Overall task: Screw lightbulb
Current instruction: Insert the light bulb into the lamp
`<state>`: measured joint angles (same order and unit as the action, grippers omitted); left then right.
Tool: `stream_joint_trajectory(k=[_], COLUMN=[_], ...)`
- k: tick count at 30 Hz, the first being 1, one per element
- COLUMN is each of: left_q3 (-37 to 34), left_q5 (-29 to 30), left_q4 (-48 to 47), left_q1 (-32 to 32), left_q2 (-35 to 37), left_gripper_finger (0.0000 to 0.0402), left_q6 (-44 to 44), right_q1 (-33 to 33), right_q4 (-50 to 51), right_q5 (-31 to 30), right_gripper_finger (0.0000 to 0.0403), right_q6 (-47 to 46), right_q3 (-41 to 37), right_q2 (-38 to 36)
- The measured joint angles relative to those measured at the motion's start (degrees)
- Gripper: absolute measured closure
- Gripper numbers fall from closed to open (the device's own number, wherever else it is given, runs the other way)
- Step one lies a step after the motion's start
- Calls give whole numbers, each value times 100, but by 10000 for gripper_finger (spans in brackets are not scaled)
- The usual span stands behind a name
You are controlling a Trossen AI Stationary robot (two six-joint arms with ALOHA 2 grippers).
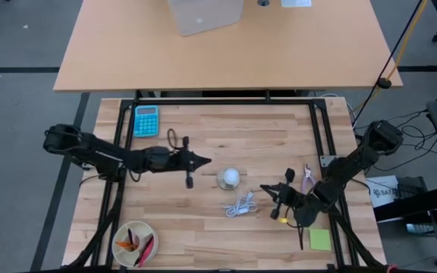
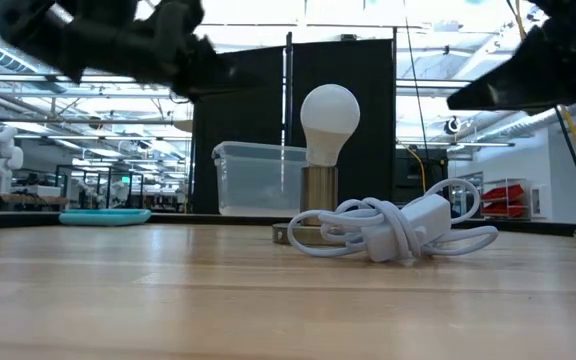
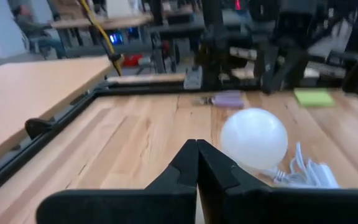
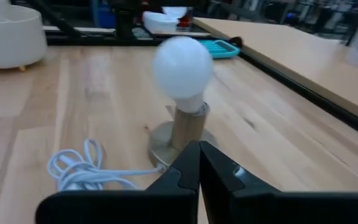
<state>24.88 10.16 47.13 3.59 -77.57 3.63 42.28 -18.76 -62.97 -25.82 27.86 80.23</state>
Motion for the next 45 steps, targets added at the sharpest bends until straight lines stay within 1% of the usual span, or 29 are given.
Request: stream_joint_trajectory(k=[2, 4, 6, 9, 11, 13, 16, 18, 20, 22, 25, 27, 31, 35, 38, 40, 43, 45], left_q3=[-390, -595, -667, -664, -660, -660, -657, -657, -657, -657, -657, -657, -657, -653, -609, -507, -286, -112], left_q5=[45, 141, 151, 150, 152, 152, 154, 150, 150, 150, 148, 148, 141, 117, 117, 114, 106, 106], left_q4=[443, 702, 672, 699, 695, 695, 693, 697, 695, 695, 695, 695, 695, 693, 693, 698, 689, 693], left_q1=[42, 129, 228, 348, 366, 362, 357, 359, 356, 357, 357, 357, 357, 372, 445, 519, 609, 696], left_q2=[86, 93, 88, 84, 84, 84, 84, 84, 84, 84, 84, 84, 84, 15, -117, -273, -569, -745], left_gripper_finger=[401, 401, 401, 401, 401, 401, 401, 401, 401, 401, 401, 401, 398, 366, 341, 334, 332, 331], left_q6=[-153, -187, -187, -163, -159, -159, -163, -165, -165, -165, -161, -184, -360, -585, -743, -758, -610, -470], right_q1=[-139, -249, -384, -698, -881, -985, -1046, -1135, -1290, -1488, -1786, -1952, -2218, -2360, -2358, -2358, -2356, -2344], right_q4=[-291, -473, -542, -870, -1690, -2885, -4739, -5486, -5838, -5904, -5716, -5595, -5395, -5034, -4669, -4258, -3530, -3300], right_q5=[242, 364, 444, 857, 1159, 1416, 1551, 1725, 2034, 2409, 2988, 3194, 3357, 3639, 3655, 3655, 3756, 3932], right_gripper_finger=[403, 403, 403, 403, 403, 403, 403, 403, 403, 403, 403, 403, 402, 387, 371, 363, 365, 378], right_q6=[335, 692, 966, 1141, 1369, 1685, 2046, 2175, 2182, 2094, 2066, 2099, 2053, 1801, 1766, 1807, 1928, 2074], right_q3=[0, 2, 0, -156, -513, -1015, -1858, -2297, -2549, -2591, -2472, -2364, -2212, -2053, -1843, -1627, -1260, -1058], right_q2=[2, 0, 2, 1, 2, 2, 2, 2, 2, 2, 2, 2, 2, 2, 2, 2, 2, 6])
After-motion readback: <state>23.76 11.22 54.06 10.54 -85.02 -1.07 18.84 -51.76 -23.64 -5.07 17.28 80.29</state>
